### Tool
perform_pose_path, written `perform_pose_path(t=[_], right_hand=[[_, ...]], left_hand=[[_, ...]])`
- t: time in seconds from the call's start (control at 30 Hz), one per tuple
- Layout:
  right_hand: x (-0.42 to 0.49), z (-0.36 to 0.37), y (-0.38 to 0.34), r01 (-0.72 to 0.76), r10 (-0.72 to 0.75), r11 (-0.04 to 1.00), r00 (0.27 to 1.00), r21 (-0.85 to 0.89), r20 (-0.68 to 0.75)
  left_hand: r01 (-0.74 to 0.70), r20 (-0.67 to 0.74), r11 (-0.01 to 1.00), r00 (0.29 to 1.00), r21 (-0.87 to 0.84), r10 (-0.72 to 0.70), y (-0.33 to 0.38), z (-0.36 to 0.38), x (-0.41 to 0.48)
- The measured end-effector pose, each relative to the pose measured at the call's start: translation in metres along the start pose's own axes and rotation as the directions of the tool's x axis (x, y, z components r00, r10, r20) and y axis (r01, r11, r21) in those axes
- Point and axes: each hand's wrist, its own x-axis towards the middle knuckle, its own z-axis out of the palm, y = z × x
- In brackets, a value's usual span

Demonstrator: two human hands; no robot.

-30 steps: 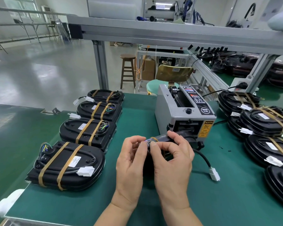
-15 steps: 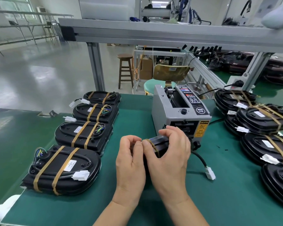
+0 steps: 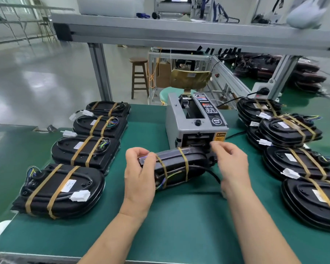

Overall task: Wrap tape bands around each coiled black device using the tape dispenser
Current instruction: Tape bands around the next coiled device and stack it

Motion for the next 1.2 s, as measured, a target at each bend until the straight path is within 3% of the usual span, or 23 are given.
perform_pose_path(t=[0.1, 0.4, 0.67, 0.77, 0.9, 1.07, 1.2], right_hand=[[0.01, 0.009, 0.001, -0.093, 0.094, 0.995, 0.994, -0.02, 0.055], [0.015, 0.017, 0.002, -0.145, 0.146, 0.989, 0.988, -0.015, 0.044], [0.01, 0.027, 0.0, -0.187, 0.187, 0.982, 0.982, 0.032, 0.0], [0.007, 0.032, 0.0, -0.191, 0.194, 0.98, 0.98, 0.058, -0.048], [0.002, 0.03, -0.003, -0.185, 0.188, 0.981, 0.981, 0.058, -0.051], [-0.018, 0.01, -0.016, -0.101, 0.103, 0.973, 0.995, 0.209, 0.001], [-0.046, 0.008, -0.019, -0.075, 0.049, 0.952, 0.995, 0.298, 0.092]], left_hand=[[-0.004, 0.0, 1.0, 1.0, 0.005, 0.004, -0.001, -0.006, 0.011], [-0.04, 0.033, 0.997, 0.999, 0.07, 0.038, -0.003, -0.009, 0.025], [-0.051, 0.073, 0.995, 0.996, 0.09, 0.044, 0.003, -0.007, 0.021], [-0.131, 0.092, 0.977, 0.989, 0.167, 0.116, 0.004, -0.009, 0.02], [-0.382, 0.18, 0.86, 0.923, 0.337, 0.34, 0.012, -0.011, 0.018], [-0.406, 0.318, 0.755, 0.908, 0.514, 0.272, 0.021, -0.012, 0.016], [-0.524, 0.394, 0.538, 0.851, 0.66, 0.346, 0.025, -0.012, 0.014]])
